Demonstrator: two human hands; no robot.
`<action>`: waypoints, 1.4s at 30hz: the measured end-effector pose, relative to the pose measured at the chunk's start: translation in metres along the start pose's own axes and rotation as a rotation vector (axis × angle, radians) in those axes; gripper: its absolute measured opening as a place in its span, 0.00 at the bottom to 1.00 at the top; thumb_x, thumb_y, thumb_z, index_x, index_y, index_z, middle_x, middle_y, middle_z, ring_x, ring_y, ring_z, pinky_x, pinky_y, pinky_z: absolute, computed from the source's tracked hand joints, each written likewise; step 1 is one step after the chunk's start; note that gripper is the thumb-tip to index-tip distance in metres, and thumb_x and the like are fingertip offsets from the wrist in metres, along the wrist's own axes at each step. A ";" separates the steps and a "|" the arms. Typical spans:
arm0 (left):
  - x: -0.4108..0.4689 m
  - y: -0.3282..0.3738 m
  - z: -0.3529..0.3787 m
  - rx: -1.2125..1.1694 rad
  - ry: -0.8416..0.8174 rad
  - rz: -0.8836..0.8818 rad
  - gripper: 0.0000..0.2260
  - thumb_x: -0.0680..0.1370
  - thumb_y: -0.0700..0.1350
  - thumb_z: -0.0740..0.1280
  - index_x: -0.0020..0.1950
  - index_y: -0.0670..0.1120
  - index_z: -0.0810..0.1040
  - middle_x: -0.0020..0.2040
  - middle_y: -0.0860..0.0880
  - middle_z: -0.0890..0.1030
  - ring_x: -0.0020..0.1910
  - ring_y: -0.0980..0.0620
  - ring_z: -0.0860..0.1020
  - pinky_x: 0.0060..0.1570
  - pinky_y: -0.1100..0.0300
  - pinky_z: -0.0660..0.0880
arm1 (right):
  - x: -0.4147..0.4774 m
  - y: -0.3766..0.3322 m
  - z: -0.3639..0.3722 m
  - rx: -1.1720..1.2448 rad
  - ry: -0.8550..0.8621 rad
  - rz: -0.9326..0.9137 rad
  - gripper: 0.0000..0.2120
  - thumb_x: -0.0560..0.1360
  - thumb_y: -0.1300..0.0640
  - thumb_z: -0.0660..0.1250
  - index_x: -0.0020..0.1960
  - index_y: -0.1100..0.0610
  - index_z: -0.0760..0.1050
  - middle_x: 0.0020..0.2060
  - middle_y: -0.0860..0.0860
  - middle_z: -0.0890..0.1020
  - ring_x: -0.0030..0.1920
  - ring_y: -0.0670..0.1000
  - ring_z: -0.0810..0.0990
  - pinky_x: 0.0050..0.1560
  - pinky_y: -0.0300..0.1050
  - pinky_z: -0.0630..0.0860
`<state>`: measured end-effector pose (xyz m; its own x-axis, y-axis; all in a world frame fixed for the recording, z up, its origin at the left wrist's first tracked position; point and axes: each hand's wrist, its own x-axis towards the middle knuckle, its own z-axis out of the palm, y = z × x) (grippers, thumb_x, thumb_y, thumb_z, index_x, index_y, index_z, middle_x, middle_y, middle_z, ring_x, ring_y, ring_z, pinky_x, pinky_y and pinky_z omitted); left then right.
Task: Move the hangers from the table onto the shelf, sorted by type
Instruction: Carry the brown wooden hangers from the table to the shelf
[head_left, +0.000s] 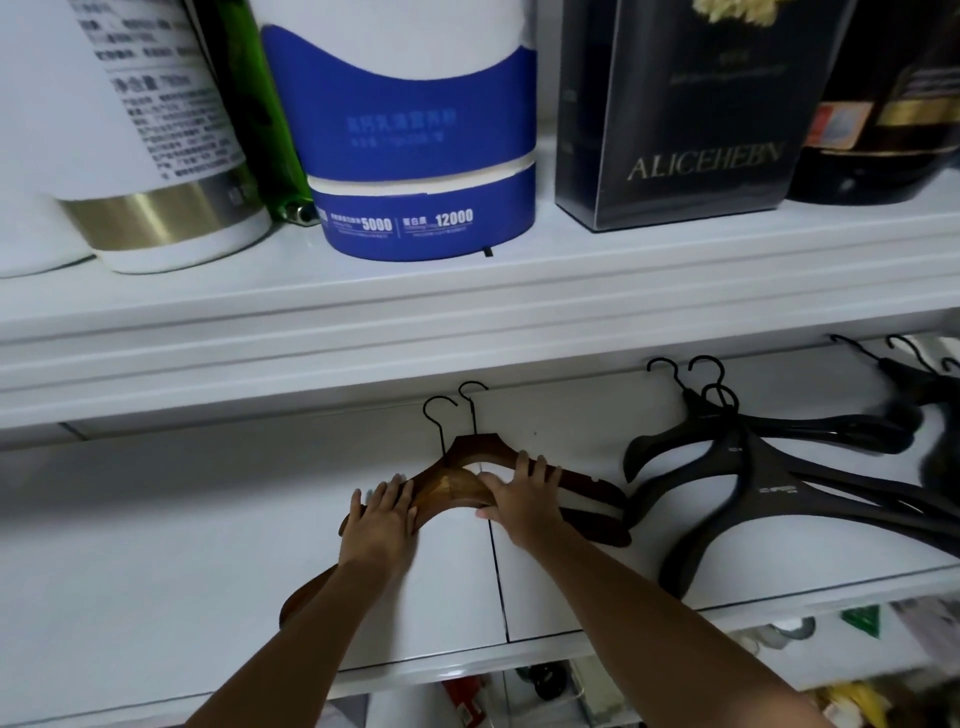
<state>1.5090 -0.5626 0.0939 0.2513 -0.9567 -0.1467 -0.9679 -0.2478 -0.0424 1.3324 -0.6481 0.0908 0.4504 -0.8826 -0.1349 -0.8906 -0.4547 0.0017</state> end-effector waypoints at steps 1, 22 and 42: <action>-0.001 0.000 0.000 0.006 -0.006 -0.007 0.28 0.78 0.52 0.34 0.78 0.48 0.48 0.79 0.51 0.51 0.77 0.50 0.52 0.75 0.49 0.45 | 0.000 0.000 0.000 -0.001 0.004 0.007 0.28 0.77 0.36 0.56 0.74 0.44 0.57 0.74 0.64 0.54 0.72 0.69 0.53 0.69 0.68 0.52; 0.016 0.002 -0.017 0.015 -0.072 0.014 0.25 0.83 0.54 0.48 0.77 0.44 0.52 0.77 0.46 0.57 0.75 0.47 0.57 0.74 0.47 0.51 | 0.010 -0.013 0.017 0.248 0.248 0.084 0.30 0.53 0.47 0.83 0.47 0.64 0.78 0.38 0.60 0.80 0.38 0.58 0.80 0.42 0.50 0.79; 0.014 0.028 -0.004 -0.134 -0.038 -0.017 0.23 0.83 0.50 0.47 0.78 0.49 0.46 0.78 0.46 0.51 0.76 0.45 0.52 0.74 0.46 0.51 | 0.008 0.015 0.005 0.137 0.086 0.034 0.33 0.77 0.41 0.59 0.74 0.58 0.56 0.70 0.60 0.65 0.71 0.59 0.62 0.74 0.54 0.51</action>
<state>1.4854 -0.5831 0.0950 0.2648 -0.9465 -0.1845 -0.9548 -0.2841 0.0874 1.3219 -0.6615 0.0845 0.4185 -0.9067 -0.0521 -0.9029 -0.4092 -0.1315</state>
